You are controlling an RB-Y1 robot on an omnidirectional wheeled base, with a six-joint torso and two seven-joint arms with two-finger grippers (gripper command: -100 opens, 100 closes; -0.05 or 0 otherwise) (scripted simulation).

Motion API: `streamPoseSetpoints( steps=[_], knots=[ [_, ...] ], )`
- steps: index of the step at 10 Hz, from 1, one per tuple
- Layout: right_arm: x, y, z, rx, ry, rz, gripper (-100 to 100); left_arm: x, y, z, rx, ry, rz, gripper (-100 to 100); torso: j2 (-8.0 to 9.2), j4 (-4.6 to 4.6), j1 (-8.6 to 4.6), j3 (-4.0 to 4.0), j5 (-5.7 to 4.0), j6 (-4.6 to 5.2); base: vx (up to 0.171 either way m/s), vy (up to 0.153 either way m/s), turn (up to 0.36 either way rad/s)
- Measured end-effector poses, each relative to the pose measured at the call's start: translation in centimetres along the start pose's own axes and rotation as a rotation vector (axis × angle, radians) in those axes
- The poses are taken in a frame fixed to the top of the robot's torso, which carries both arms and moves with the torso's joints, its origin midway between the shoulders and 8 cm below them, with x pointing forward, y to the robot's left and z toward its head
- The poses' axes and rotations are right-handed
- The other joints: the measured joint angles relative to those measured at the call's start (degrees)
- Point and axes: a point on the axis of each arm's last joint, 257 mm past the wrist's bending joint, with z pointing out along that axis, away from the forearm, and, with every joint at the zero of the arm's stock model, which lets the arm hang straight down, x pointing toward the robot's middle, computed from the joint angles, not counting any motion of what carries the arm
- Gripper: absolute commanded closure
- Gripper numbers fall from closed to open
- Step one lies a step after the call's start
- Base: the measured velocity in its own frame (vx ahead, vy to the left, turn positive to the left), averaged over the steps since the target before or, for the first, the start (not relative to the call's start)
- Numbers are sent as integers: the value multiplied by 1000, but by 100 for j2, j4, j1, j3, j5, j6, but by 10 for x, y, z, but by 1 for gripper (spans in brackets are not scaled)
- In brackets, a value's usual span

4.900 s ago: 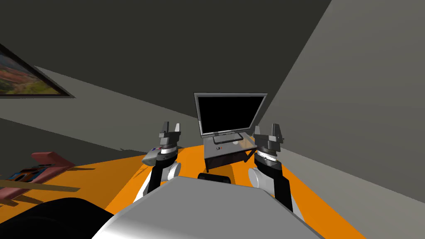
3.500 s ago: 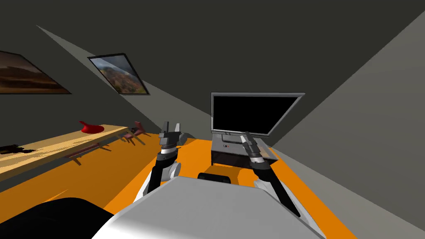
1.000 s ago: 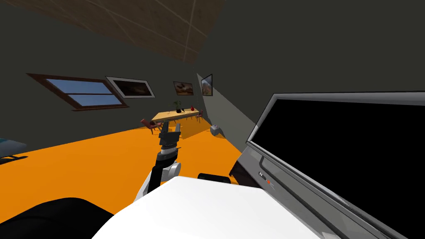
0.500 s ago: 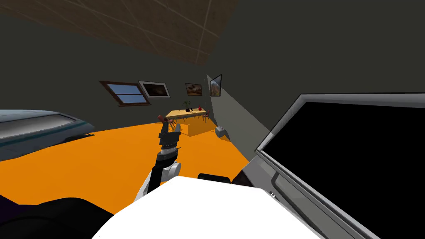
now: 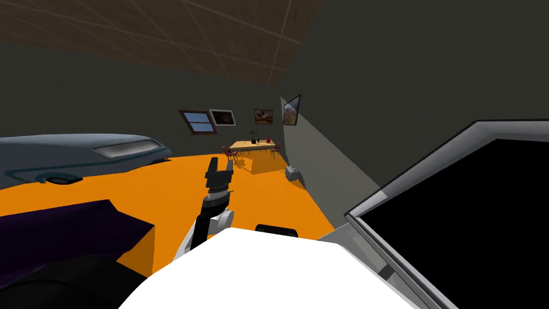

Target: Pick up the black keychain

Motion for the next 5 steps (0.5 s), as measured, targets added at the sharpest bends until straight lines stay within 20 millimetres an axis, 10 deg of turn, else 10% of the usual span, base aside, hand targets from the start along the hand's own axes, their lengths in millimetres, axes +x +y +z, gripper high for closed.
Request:
streamPoseSetpoints(
  steps=[5],
  knots=[
    [60, -12, 0, 27, 111, -95, -100, 0, 0, 0, 0, 0, 0, 0, 18, 4, 33, 10, 6, 4, 54, -71, 156]
  ],
)
